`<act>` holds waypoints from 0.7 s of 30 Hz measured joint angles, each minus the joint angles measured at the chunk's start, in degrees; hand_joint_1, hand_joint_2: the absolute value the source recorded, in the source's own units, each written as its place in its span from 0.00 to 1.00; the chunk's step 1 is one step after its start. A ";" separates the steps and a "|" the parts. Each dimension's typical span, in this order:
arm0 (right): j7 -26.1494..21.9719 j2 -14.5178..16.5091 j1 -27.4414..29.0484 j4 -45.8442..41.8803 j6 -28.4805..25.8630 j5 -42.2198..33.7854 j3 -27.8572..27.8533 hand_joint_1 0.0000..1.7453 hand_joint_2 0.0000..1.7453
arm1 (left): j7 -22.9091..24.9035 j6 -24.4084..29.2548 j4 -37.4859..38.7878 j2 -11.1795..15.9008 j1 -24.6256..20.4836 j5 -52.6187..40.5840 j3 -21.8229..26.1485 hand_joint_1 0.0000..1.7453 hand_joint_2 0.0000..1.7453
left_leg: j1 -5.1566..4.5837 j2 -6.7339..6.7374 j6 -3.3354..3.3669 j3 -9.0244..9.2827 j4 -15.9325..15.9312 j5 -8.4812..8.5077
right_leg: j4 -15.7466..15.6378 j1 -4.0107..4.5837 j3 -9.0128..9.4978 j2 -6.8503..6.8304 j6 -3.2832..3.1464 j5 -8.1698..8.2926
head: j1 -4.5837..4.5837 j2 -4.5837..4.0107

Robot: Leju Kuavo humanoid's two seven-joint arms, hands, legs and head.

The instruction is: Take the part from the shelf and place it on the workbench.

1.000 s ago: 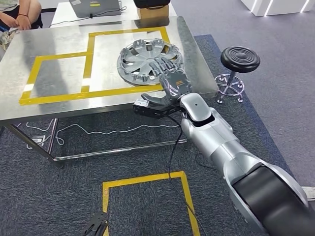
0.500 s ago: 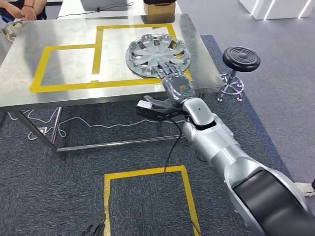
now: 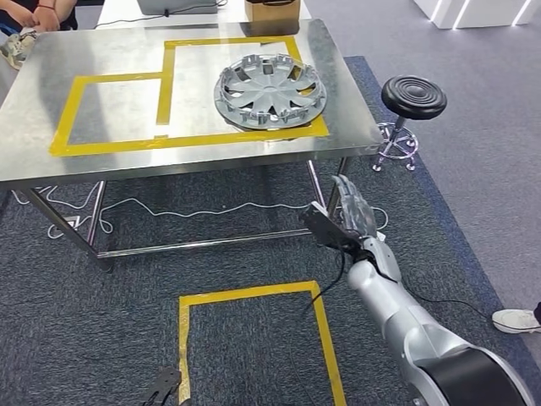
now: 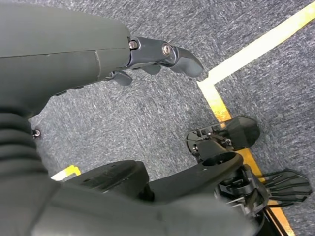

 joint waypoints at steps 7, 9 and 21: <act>-3.01 -0.80 10.88 3.69 0.41 -8.46 -9.59 0.00 1.00 | -0.93 0.40 0.00 0.23 0.78 0.39 0.66 0.00 1.00 | 0.20 -0.05 -0.26 -0.36 -0.08 0.08 | 0.12 0.15 -0.43 0.01 -0.16 -0.06 | 0.01 -0.01; -3.15 -0.79 14.25 4.93 1.06 -10.55 -12.51 0.00 1.00 | -1.32 0.72 0.00 0.25 1.12 0.73 1.05 0.00 1.00 | 0.22 -0.07 -0.28 -0.39 -0.09 0.07 | 0.18 0.18 -0.44 -0.02 -0.22 -0.12 | 0.02 -0.01; -1.47 -0.53 24.74 8.59 2.75 -13.98 -21.70 0.00 1.00 | -2.16 1.36 0.00 0.62 2.37 1.70 2.49 0.00 1.00 | 0.21 -0.06 -0.46 -0.46 -0.10 0.11 | 0.32 0.17 -0.60 0.01 -0.52 -0.26 | 0.02 -0.01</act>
